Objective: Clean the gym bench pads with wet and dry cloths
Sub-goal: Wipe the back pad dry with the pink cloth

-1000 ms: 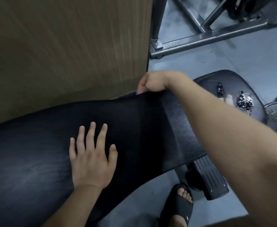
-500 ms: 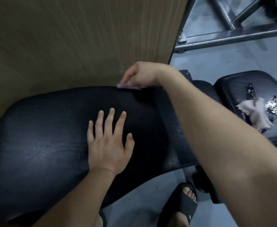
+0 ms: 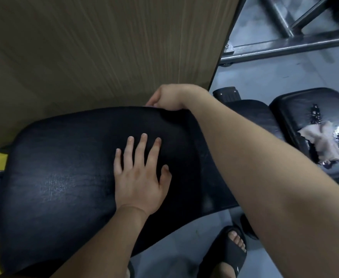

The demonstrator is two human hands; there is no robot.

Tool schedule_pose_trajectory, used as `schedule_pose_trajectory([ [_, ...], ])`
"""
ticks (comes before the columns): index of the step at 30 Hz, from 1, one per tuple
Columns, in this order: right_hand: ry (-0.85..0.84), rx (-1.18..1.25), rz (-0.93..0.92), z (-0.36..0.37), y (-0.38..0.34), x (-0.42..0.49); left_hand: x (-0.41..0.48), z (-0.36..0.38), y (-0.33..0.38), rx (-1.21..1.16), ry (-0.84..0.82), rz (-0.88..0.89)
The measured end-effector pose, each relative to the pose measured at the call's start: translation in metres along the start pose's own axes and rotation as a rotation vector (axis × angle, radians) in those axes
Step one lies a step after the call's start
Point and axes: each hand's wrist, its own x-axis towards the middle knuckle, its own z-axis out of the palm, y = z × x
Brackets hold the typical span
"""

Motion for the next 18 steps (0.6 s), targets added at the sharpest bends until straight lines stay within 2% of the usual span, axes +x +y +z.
schedule_pose_trajectory([
  [3,-0.066,-0.308,0.101,-0.012,0.029,-0.018,0.0,0.001,0.0,0.003,0.009,0.0],
  [5,-0.072,-0.384,0.149,-0.022,0.058,-0.039,0.0,0.001,0.0,-0.003,0.016,-0.006],
  [11,0.174,-0.167,0.315,-0.052,0.123,-0.103,0.0,0.002,0.002,-0.01,0.042,-0.006],
  [14,0.27,-0.141,0.371,-0.049,0.14,-0.118,-0.001,0.002,0.003,0.006,0.051,-0.011],
  [18,0.49,-0.06,0.438,-0.028,0.156,-0.139,-0.002,0.002,0.004,-0.016,0.064,-0.013],
])
